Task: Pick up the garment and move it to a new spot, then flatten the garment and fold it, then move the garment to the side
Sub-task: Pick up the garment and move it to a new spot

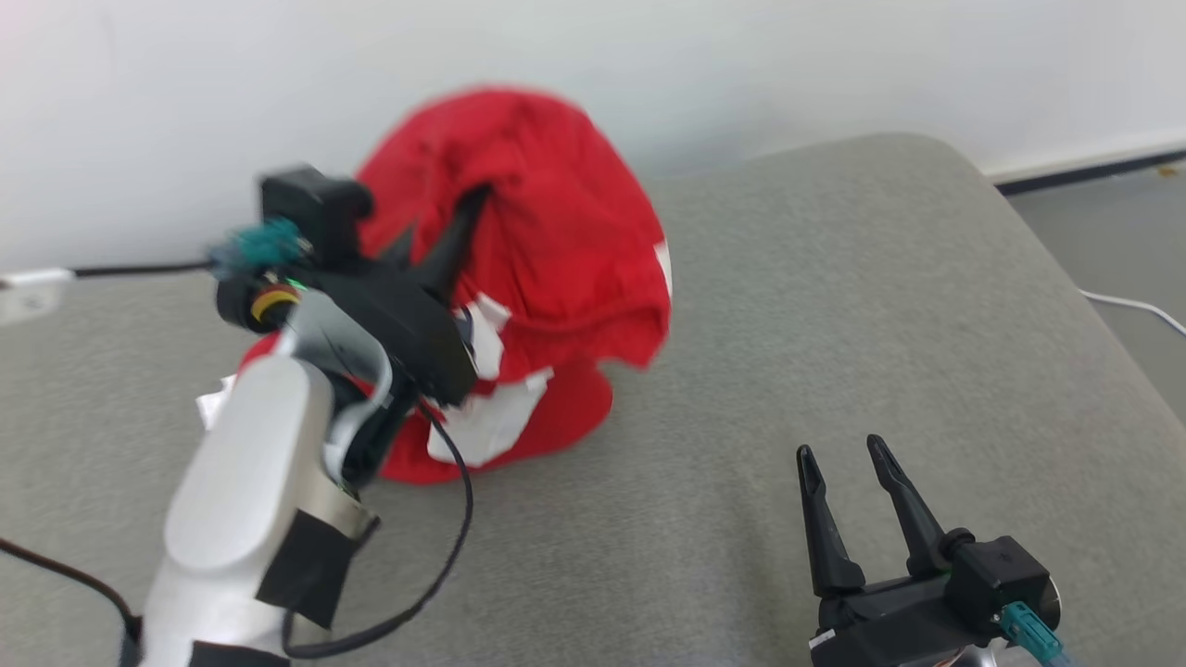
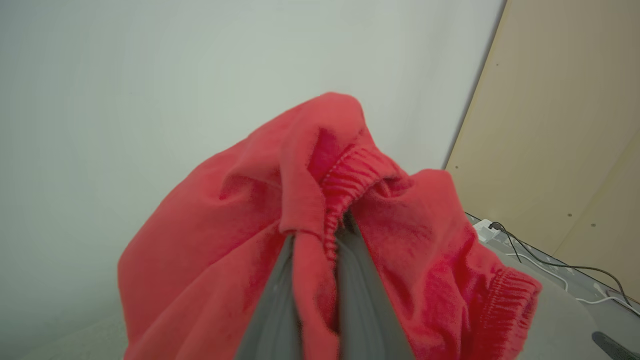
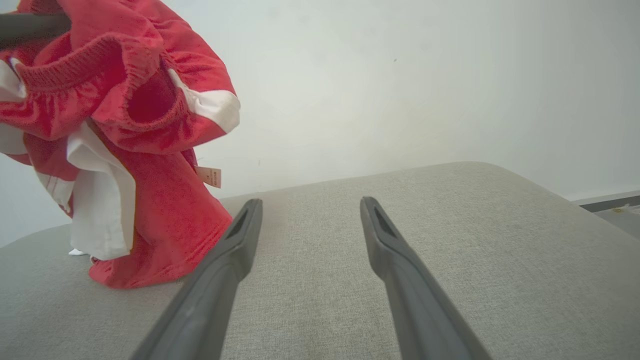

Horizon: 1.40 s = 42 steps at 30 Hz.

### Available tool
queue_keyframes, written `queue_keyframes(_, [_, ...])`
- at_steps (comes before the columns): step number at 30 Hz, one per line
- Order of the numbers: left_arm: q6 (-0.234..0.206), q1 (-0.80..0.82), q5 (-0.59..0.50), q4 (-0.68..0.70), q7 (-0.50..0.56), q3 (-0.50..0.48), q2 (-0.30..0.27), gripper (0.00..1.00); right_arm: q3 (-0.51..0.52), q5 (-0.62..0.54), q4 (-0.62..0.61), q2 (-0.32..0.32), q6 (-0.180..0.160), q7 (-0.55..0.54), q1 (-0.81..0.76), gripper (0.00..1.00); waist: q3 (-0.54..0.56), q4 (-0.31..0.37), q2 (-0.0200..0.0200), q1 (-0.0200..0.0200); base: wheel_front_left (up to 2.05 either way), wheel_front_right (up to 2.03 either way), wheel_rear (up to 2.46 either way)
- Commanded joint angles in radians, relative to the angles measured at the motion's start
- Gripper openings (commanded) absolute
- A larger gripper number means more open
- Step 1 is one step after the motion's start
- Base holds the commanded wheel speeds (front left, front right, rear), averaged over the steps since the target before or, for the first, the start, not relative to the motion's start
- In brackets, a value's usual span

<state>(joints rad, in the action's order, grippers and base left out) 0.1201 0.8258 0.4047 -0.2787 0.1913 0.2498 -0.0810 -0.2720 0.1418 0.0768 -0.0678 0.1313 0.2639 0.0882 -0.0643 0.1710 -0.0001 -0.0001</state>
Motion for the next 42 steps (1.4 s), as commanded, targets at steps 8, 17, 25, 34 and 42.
queue_keyframes(8, [-0.038, -0.057, -0.075, -0.193, -0.103, 0.051, -0.008, 0.0, -0.001, -0.004, -0.008, 0.001, -0.001, 0.001, 0.022, 1.0, -0.084, 0.093, 0.0001, 0.0001, 0.0, 0.0, 0.0])
queue_keyframes(17, [-0.073, -0.059, -0.14, -0.472, -0.28, 0.082, -0.024, 0.15, -0.009, -0.006, -0.002, -0.001, -0.001, 0.001, 0.019, 1.0, -0.093, 0.1, 0.0001, 0.0001, 0.0, 0.0, 0.0])
queue_keyframes(25, [-0.094, -0.067, -0.154, -0.556, -0.384, 0.105, -0.009, 1.0, -0.002, -0.01, 0.005, -0.013, -0.001, 0.001, -0.003, 1.0, -0.053, 0.06, 0.0001, 0.0001, 0.0, 0.0, 0.0])
queue_keyframes(34, [-0.15, -0.217, -0.166, -0.452, -0.438, 0.128, -0.006, 1.0, -0.001, -0.002, 0.011, -0.019, -0.001, 0.001, -0.055, 1.0, 0.021, -0.001, 0.0001, 0.0001, 0.0, 0.0, 0.0])
queue_keyframes(42, [-0.195, -0.378, -0.159, -0.28, -0.443, 0.134, -0.021, 1.0, 0.013, 0.0, 0.009, -0.025, -0.001, 0.001, -0.087, 1.0, 0.056, -0.046, 0.0001, 0.0001, 0.0, 0.0, 0.0])
